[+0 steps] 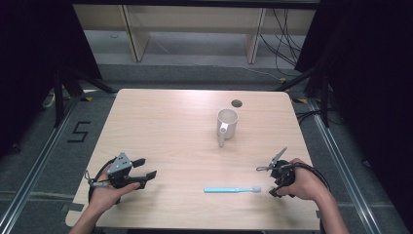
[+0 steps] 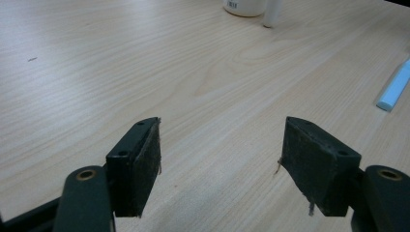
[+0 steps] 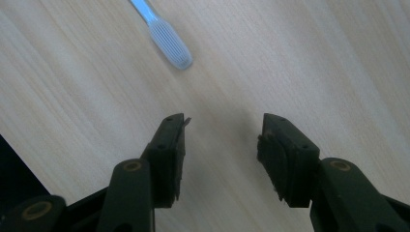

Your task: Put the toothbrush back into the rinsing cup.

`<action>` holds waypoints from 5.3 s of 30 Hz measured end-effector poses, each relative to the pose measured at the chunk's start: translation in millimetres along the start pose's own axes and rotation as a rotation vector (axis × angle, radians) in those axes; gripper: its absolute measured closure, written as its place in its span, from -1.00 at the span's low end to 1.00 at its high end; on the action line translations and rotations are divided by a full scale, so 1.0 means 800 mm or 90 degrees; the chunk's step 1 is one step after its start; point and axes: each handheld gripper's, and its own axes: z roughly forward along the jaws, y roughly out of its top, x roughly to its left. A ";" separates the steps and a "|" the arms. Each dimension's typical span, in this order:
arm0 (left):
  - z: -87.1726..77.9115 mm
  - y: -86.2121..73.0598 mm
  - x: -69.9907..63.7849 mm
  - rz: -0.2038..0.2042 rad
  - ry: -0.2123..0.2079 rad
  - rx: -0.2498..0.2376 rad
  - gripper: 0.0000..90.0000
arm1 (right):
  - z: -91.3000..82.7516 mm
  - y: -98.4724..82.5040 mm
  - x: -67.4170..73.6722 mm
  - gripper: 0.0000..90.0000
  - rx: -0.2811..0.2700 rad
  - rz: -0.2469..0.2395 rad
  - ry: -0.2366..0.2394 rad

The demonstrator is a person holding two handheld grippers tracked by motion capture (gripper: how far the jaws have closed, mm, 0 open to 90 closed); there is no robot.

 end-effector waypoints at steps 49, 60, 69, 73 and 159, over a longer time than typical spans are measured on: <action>0.002 -0.001 -0.003 0.004 -0.007 0.003 -0.34 | 0.021 0.106 0.057 0.37 0.075 -0.235 0.014; 0.002 -0.001 -0.004 0.003 -0.007 0.004 -0.34 | 0.034 0.121 0.072 0.44 0.083 -0.263 0.020; 0.002 -0.001 -0.004 0.002 -0.008 0.001 -0.34 | 0.036 0.126 0.074 0.51 0.081 -0.278 0.023; 0.000 0.000 -0.003 0.006 0.000 0.003 -0.34 | 0.038 0.129 0.075 0.53 0.088 -0.291 0.026; 0.007 0.006 -0.021 0.034 -0.029 0.001 -0.34 | 0.019 0.133 0.077 0.77 0.082 -0.321 0.024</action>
